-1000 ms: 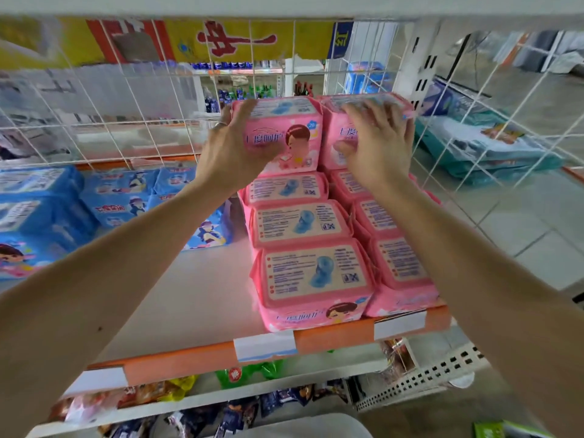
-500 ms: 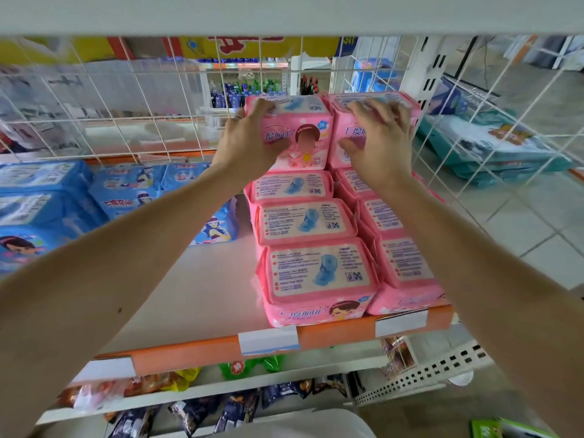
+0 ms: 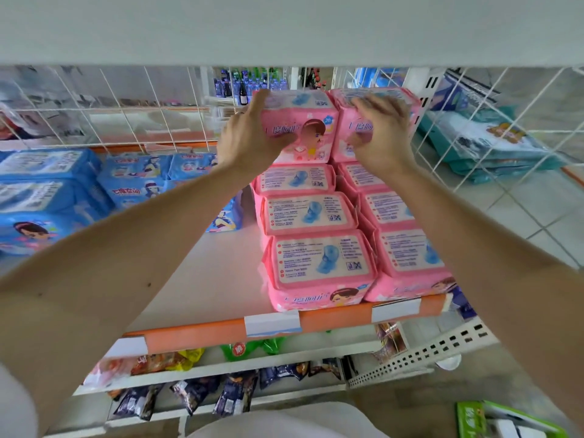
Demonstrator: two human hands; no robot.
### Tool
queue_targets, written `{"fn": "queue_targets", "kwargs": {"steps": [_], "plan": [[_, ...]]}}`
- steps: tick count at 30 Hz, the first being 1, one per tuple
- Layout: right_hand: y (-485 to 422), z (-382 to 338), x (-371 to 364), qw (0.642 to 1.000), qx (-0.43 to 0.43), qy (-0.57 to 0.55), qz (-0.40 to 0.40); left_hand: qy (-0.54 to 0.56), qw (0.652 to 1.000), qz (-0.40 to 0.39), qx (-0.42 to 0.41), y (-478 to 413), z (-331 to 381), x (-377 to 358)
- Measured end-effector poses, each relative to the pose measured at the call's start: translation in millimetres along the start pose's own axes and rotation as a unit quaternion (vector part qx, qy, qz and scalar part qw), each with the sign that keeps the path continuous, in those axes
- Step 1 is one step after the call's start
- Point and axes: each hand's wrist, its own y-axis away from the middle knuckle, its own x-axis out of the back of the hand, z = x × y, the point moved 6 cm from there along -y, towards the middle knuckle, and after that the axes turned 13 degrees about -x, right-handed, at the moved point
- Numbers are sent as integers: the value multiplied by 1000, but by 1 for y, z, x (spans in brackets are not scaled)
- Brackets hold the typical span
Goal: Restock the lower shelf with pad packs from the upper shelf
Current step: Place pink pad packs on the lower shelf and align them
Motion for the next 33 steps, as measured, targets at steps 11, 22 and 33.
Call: {"fn": "queue_targets", "kwargs": {"steps": [11,22,33], "plan": [[60,9,-22,996,-47,58,-53,-164,968,-128,-142,52,23,-6],[75,-13,-8,985,-72,108,-116,-186,962,-163,-117,50,22,-4],[157,-58,15,992,-51,107,-50,-92,956,-129,-247,112,39,25]]}}
